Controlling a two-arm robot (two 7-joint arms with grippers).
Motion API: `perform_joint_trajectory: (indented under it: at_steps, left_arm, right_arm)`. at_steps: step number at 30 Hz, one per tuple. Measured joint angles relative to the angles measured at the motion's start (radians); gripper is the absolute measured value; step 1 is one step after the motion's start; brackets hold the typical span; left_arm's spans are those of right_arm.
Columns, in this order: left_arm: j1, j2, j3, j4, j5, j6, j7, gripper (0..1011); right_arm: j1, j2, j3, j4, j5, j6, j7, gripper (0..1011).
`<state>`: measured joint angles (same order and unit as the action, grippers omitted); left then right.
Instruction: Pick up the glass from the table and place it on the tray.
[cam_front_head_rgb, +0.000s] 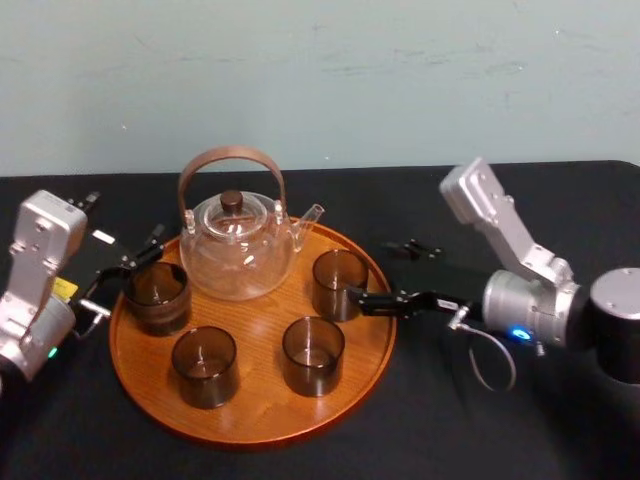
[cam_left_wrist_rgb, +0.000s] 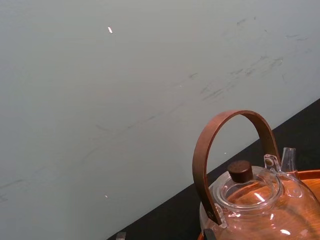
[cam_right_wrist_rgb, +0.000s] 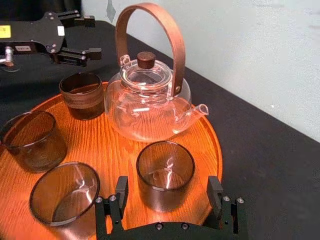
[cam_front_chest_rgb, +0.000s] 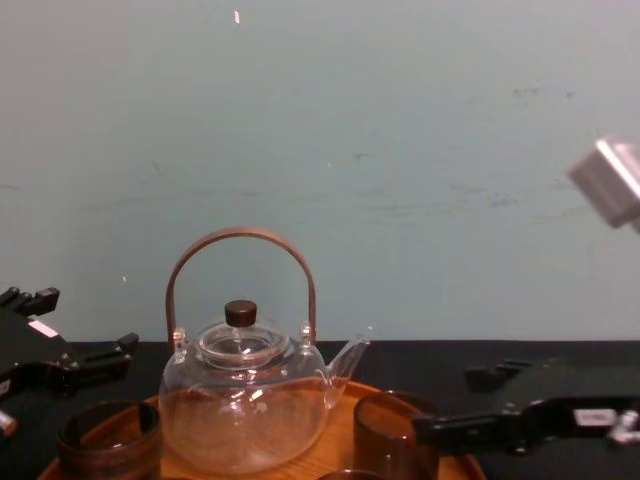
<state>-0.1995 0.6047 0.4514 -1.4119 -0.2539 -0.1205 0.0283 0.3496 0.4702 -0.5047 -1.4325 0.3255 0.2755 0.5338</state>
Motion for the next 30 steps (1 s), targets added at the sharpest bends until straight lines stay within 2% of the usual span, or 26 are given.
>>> perform_joint_trajectory:
  at_steps: [3,6,7,13,16,21,26,30]
  left_arm:
    - [0.000,0.000,0.000,0.000,0.000,0.000,0.000,1001]
    - [0.000,0.000,0.000,0.000,0.000,0.000,0.000,1001]
    - [0.000,0.000,0.000,0.000,0.000,0.000,0.000,1001]
    - [0.000,0.000,0.000,0.000,0.000,0.000,0.000,1001]
    - [0.000,0.000,0.000,0.000,0.000,0.000,0.000,1001]
    - [0.000,0.000,0.000,0.000,0.000,0.000,0.000,1001]
    - [0.000,0.000,0.000,0.000,0.000,0.000,0.000,1002]
    - [0.000,0.000,0.000,0.000,0.000,0.000,0.000,1001]
  right_arm:
    - [-0.028,0.032,0.017,-0.040,0.017,-0.004,0.001,1002]
    - [-0.071,0.077,0.050,-0.097,0.048,-0.032,0.006,1002]
    - [-0.071,0.077,0.050,-0.097,0.048,-0.032,0.006,1002]
    - [-0.137,0.130,0.107,-0.172,0.092,-0.090,-0.010,1002]
    - [-0.156,0.139,0.128,-0.191,0.101,-0.108,-0.031,1002]
    - [-0.180,0.131,0.160,-0.205,0.102,-0.137,-0.084,1002]
    - [-0.198,0.100,0.188,-0.202,0.082,-0.166,-0.151,1002]
    - [-0.207,0.058,0.212,-0.180,0.059,-0.186,-0.210,1002]
